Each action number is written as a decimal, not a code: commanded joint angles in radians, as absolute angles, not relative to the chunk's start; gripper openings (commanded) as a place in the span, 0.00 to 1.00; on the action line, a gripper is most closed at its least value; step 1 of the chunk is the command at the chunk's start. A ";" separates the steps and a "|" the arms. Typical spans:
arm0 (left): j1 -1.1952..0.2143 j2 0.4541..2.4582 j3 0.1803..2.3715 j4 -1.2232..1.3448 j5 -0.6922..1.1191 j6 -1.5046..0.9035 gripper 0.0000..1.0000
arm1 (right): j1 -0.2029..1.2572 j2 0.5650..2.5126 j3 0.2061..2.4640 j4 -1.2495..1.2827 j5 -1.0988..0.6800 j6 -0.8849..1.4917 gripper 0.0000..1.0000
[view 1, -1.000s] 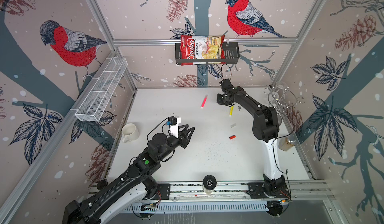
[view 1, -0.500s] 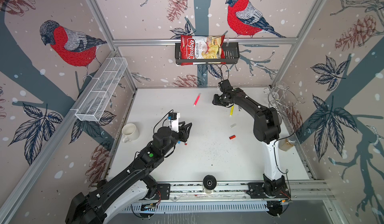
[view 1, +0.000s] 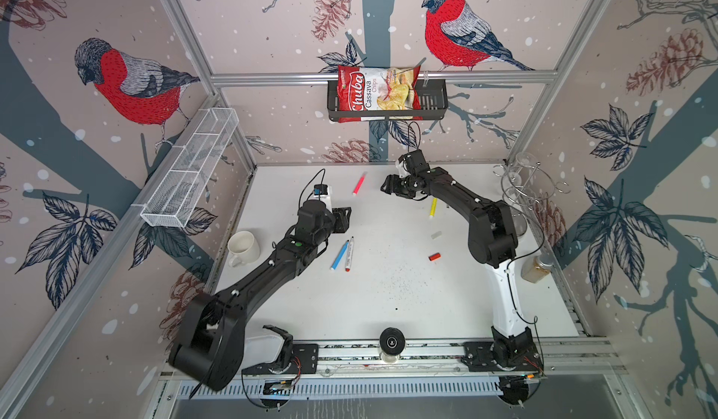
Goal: Insert pens into pen caps
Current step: Pick up the pen from the top-center of the table.
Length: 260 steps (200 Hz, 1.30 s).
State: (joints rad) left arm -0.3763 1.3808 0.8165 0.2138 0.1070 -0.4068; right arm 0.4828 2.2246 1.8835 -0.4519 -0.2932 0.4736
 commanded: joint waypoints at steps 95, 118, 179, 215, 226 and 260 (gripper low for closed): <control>-0.297 2.238 1.715 -0.163 0.197 -0.219 0.46 | 0.456 1.736 1.420 -0.245 -0.250 0.474 0.69; -0.289 2.331 1.855 -0.238 0.170 -0.199 0.46 | 0.449 1.699 1.379 -0.240 -0.250 0.463 0.69; -0.275 2.477 2.052 -0.296 0.151 -0.163 0.45 | 0.432 1.651 1.313 -0.228 -0.261 0.452 0.69; -0.276 2.522 2.112 -0.326 0.143 -0.159 0.45 | 0.414 1.630 1.290 -0.216 -0.270 0.460 0.69; -0.275 2.534 2.129 -0.336 0.143 -0.157 0.45 | 0.412 1.622 1.283 -0.214 -0.272 0.459 0.69; -0.276 2.580 2.191 -0.380 0.144 -0.151 0.44 | 0.403 1.590 1.255 -0.212 -0.276 0.458 0.69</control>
